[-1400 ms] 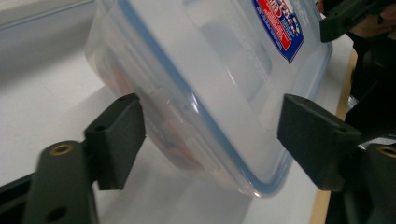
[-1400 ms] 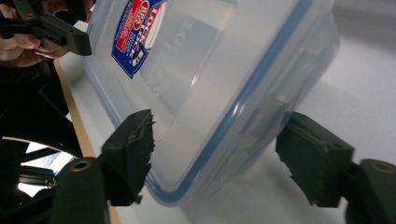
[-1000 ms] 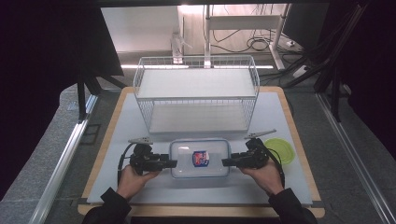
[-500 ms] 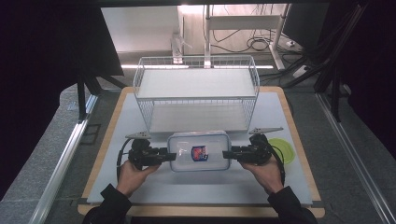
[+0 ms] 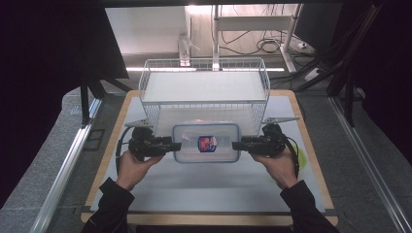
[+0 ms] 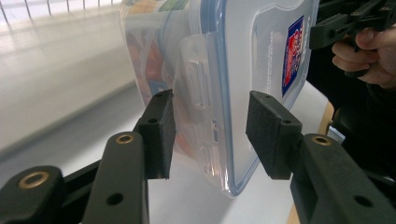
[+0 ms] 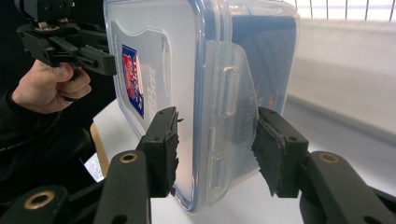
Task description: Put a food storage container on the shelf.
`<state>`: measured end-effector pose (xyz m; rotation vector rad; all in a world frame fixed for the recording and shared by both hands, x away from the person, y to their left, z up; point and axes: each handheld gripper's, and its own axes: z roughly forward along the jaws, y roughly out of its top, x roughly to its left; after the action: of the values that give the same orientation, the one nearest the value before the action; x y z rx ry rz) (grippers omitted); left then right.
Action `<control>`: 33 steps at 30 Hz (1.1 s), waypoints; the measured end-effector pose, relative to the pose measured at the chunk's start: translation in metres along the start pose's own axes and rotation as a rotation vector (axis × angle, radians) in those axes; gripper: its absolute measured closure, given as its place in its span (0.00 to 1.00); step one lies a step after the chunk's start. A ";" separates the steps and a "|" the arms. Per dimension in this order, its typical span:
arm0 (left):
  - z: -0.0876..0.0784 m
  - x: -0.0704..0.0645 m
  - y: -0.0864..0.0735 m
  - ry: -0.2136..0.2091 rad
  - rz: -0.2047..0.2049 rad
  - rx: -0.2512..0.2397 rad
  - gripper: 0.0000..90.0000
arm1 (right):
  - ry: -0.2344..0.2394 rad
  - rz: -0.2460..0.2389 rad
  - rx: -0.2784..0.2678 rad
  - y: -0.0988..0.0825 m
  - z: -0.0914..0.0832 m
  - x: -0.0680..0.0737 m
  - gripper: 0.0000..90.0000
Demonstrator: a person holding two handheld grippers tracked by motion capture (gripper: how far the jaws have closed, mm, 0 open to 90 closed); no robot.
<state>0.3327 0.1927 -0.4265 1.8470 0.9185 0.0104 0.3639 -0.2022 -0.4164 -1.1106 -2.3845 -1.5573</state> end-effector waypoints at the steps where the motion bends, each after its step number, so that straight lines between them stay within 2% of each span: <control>1: -0.001 0.000 0.003 0.001 0.003 -0.003 0.59 | 0.000 -0.005 -0.004 0.003 -0.001 0.001 0.58; 5: -0.006 0.001 0.012 0.000 0.003 -0.013 0.59 | -0.005 -0.023 -0.017 0.018 -0.003 0.004 0.58; 8: -0.013 0.001 0.024 0.002 0.005 -0.028 0.59 | -0.009 -0.040 -0.030 0.030 -0.005 0.008 0.58; 17: -0.031 0.001 0.054 0.025 0.035 -0.057 0.59 | 0.002 -0.077 -0.065 0.064 -0.009 0.015 0.58; 24: -0.039 0.004 0.074 0.031 0.046 -0.068 0.59 | 0.006 -0.088 -0.088 0.087 -0.010 0.017 0.58; 25: -0.041 0.004 0.078 0.034 0.049 -0.071 0.59 | 0.006 -0.088 -0.088 0.087 -0.010 0.017 0.58; 28: -0.045 0.006 0.092 0.041 0.053 -0.085 0.59 | 0.007 -0.096 -0.105 0.102 -0.011 0.017 0.58; 33: -0.048 0.010 0.107 0.045 0.041 -0.091 0.59 | 0.012 -0.090 -0.113 0.118 -0.011 0.014 0.58</control>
<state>0.3830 0.2175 -0.3230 1.7868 0.8967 0.1180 0.4219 -0.1779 -0.3155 -1.0235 -2.3965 -1.7416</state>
